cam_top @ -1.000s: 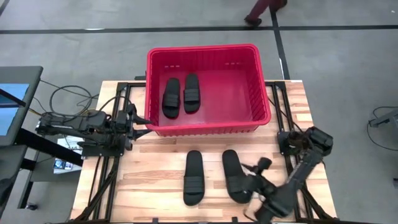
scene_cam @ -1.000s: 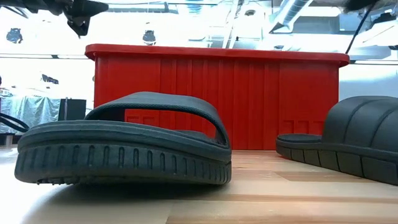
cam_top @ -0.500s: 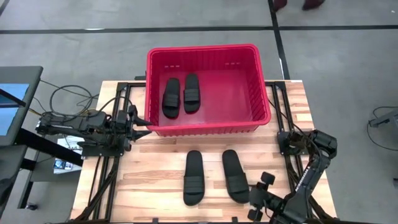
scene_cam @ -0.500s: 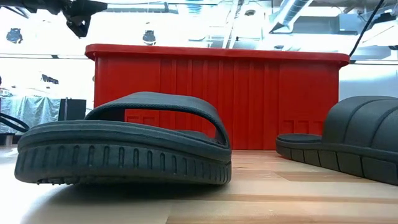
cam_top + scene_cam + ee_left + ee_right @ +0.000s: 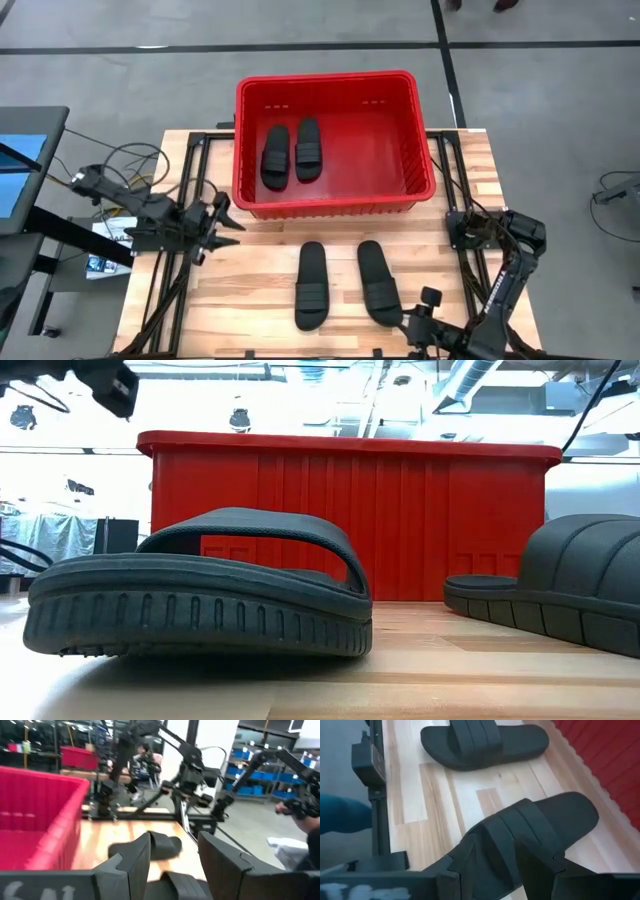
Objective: Pick and place slides into bin
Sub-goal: Put the right slide into the bin
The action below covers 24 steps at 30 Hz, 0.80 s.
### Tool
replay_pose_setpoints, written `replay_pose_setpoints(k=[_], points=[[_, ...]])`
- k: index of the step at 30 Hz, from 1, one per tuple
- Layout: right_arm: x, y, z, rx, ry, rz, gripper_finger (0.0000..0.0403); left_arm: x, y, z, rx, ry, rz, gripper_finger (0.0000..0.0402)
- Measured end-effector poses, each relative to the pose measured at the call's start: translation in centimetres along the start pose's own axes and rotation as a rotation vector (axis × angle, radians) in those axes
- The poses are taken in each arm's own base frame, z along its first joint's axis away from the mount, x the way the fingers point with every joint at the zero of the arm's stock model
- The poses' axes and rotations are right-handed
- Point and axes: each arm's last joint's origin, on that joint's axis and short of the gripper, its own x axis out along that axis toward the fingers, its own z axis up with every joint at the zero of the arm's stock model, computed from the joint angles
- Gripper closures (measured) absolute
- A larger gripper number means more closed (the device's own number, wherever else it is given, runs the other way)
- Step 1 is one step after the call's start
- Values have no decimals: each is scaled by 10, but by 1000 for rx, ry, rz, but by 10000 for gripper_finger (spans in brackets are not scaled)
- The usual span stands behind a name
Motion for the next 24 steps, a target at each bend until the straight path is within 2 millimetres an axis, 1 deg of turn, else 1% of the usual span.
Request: replay_pose_setpoints(k=[7, 14, 17, 20, 24], points=[[-9, 3, -9, 49, 5, 25, 282, -5, -11, -16, -9, 25, 44, 246], [-19, 7, -23, 107, 50, 73, 282, -10, -21, -31, -40, 22, 73, 246], [-17, 9, -32, 120, 75, 104, 282, -13, -23, -36, -43, 23, 98, 246], [-11, 10, -39, 128, 121, 117, 282, -14, -25, -39, -58, 23, 123, 246], [-2, 11, -41, 122, 139, 130, 282, -16, -26, -39, -77, 21, 137, 246]])
